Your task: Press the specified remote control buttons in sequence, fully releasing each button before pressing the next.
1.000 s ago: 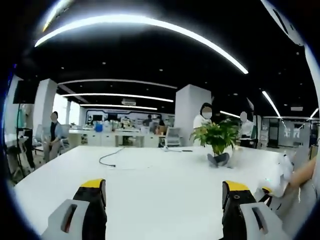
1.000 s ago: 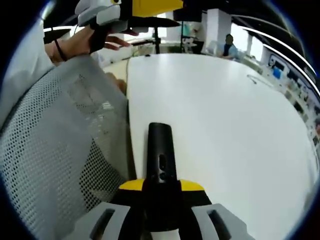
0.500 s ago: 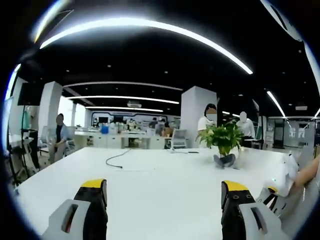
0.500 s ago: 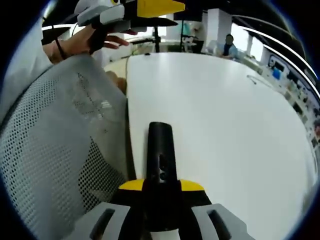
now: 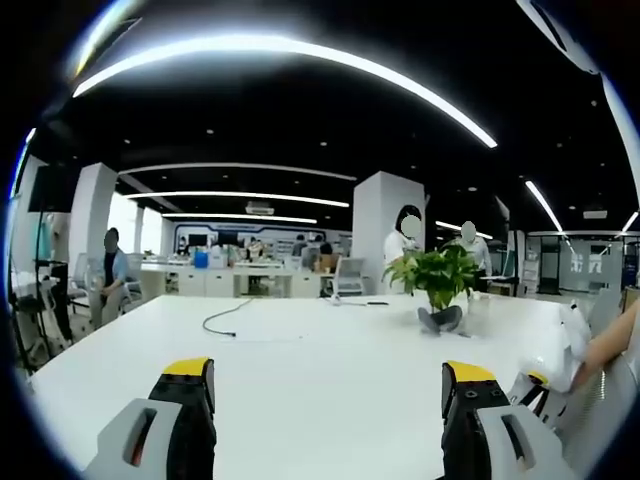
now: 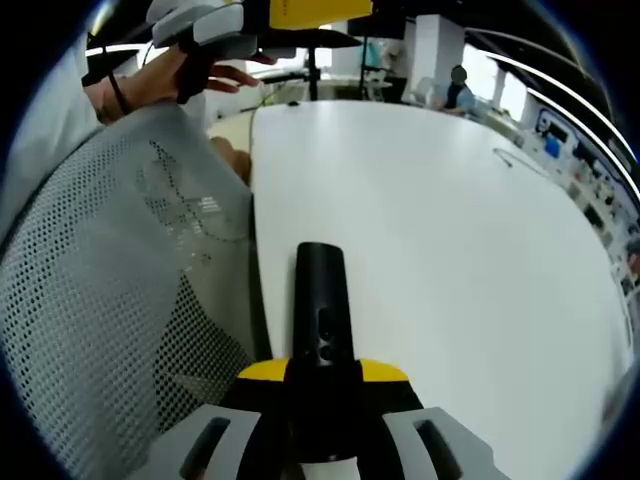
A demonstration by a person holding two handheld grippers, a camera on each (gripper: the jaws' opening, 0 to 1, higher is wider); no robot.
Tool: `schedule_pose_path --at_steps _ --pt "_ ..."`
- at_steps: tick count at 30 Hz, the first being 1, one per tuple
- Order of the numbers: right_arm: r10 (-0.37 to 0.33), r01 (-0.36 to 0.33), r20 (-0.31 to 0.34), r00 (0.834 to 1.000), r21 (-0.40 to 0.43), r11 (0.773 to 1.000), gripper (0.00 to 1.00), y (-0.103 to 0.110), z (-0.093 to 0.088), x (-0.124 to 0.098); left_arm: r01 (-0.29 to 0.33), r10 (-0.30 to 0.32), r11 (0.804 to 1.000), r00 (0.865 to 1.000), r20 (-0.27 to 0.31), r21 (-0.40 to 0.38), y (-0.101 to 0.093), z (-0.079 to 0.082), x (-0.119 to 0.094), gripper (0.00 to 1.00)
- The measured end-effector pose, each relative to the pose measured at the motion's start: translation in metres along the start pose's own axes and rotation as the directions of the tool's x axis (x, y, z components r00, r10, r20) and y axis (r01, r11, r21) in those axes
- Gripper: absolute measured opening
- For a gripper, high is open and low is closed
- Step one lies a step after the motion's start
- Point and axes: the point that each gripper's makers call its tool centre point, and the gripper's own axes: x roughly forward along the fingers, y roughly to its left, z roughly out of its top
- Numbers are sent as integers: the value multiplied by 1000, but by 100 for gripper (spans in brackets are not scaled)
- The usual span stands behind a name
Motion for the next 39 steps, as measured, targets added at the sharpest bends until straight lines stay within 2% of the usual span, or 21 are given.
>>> schedule_pose_path --at_steps 12,20,26,30,39 --pt "-8 8 0 1000 -3 1000 21 0 0 0 4 -4 1000 1000 -12 -14 1 -4 0 97" --pt "14 -14 -3 1000 -2 1000 21 -1 0 0 -12 12 1000 1000 -18 -9 5 -6 -1 97" --pt "41 -41 -13 999 -17 999 21 -1 0 0 -8 8 1000 1000 -23 -8 4 -7 -1 97" --pt "64 -66 -39 997 -55 996 20 0 -1 -1 3 -3 1000 1000 -26 0 2 -8 0 97" --pt "55 -61 -66 996 -87 994 21 -5 -1 0 6 -6 1000 999 -37 3 2 -12 0 97"
